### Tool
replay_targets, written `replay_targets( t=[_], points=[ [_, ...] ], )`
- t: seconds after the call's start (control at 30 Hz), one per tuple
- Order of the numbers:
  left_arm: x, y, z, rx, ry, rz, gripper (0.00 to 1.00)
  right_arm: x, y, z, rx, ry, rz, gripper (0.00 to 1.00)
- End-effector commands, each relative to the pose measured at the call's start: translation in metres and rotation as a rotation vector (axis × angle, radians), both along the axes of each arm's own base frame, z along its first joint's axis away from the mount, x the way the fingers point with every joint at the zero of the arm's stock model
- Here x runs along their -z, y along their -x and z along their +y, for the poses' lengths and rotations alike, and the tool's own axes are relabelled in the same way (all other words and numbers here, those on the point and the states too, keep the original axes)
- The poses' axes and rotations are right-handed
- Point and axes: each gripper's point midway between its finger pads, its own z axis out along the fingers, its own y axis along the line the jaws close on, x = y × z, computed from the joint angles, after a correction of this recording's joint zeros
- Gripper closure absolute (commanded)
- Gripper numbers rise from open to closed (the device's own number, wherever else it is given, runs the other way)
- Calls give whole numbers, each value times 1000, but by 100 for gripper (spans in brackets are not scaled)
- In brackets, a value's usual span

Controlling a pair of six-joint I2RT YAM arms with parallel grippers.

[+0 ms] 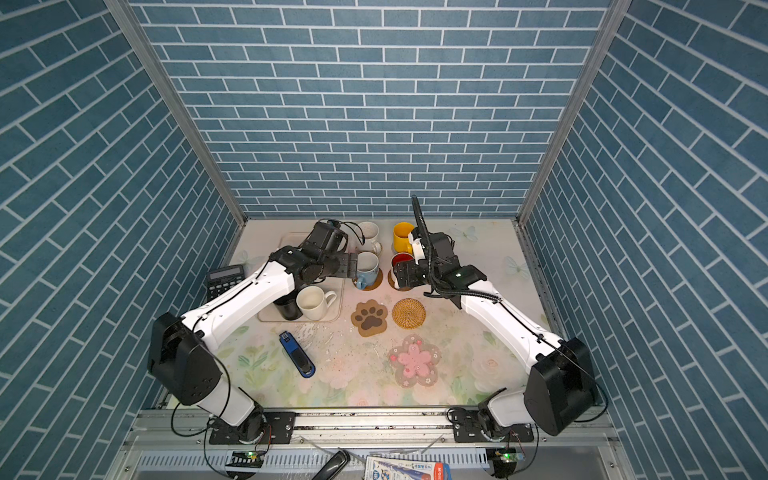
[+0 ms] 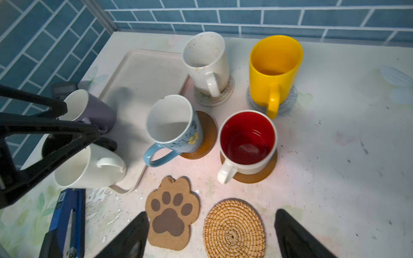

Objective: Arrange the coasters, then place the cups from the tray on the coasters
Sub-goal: 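Lower the right gripper over the tray's white mug while the left withdraws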

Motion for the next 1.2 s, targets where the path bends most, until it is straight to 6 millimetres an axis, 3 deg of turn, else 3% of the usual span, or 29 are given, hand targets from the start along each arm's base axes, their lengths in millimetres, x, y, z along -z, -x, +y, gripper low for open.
replay_targets(
  t=[0.0,0.17,0.3,0.4,0.57,0.77,0.83,0.87,1.17],
  points=[
    [2,26,30,-80,-43,31,14,2,11,27,-123,54,33,16],
    [11,63,69,-164,-74,48,26,1,13,72,-227,57,55,28],
    [22,89,89,-189,-64,69,44,9,4,105,-261,80,95,42],
    [31,104,100,-213,-63,85,57,17,0,130,-285,84,119,47],
    [49,119,103,-220,-15,120,76,32,-2,170,-336,31,174,51],
    [81,129,84,-184,97,196,96,52,-2,204,-398,26,220,54],
    [88,131,82,-180,117,204,100,53,-2,210,-409,26,215,55],
    [92,132,81,-178,129,202,100,70,-3,214,-410,42,238,55],
    [113,135,87,-207,140,185,100,102,-8,225,-409,55,283,60]
  ],
)
